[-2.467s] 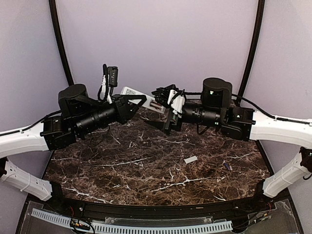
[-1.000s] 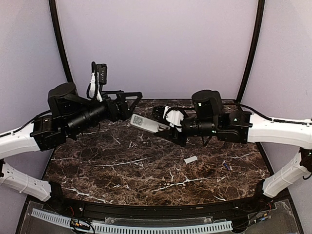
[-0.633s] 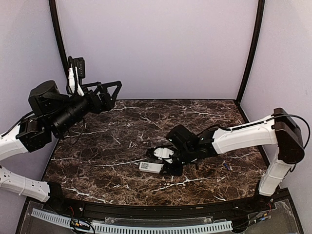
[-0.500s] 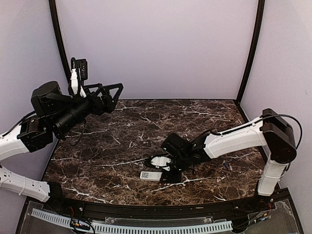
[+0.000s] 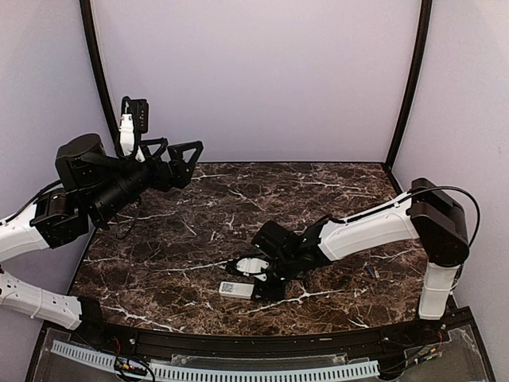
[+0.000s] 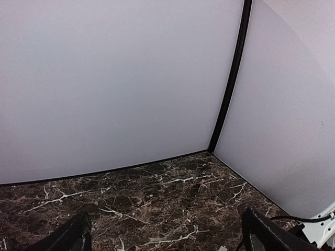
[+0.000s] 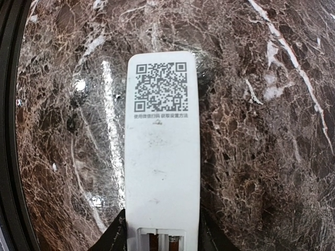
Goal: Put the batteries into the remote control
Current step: Place the remote control without the battery cover at the center of the board, then pick up the battery at the center of the board.
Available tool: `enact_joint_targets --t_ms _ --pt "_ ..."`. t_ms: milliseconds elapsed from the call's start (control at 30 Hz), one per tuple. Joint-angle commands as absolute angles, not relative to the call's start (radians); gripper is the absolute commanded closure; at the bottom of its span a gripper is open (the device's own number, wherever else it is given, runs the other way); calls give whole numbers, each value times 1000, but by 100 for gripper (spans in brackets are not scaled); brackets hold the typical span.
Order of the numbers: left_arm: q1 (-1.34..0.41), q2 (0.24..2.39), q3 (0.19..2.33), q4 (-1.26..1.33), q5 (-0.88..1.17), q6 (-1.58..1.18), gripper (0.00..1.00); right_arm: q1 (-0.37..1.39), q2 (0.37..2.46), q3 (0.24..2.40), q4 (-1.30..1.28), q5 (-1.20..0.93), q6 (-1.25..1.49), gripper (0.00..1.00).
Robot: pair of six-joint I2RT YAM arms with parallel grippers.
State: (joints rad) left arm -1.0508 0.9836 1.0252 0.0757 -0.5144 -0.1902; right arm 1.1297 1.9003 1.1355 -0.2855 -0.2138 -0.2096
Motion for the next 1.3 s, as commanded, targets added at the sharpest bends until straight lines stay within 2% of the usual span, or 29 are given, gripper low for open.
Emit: enact_joint_targets --t_ms 0,267,433,600,700,900,1000,1133,1267 --pt "-1048 984 1014 80 -533 -144 1 1142 1933 1159 -335 -237 -258 56" --pt "-1048 986 1012 83 -528 -120 1 1151 1928 1220 -430 -168 -324 49" --pt "-1048 991 1011 88 -523 -113 1 1161 1847 1246 -474 -176 -338 43" --pt "-1048 993 1009 94 -515 -99 1 1161 1727 1236 -492 -228 -265 42" --pt "-1048 988 1006 97 -516 -86 1 1148 1645 1209 -483 -187 -110 44" --pt "-1048 992 996 114 -508 -59 1 925 1480 1153 -617 75 337 62" --pt "-1048 999 996 120 -491 -48 1 789 1416 1135 -765 161 488 63" --pt "-1048 992 993 119 -468 -30 1 629 1392 1095 -908 145 584 62" --pt "-1046 979 985 109 -449 -15 1 579 1411 1009 -1003 147 672 58"
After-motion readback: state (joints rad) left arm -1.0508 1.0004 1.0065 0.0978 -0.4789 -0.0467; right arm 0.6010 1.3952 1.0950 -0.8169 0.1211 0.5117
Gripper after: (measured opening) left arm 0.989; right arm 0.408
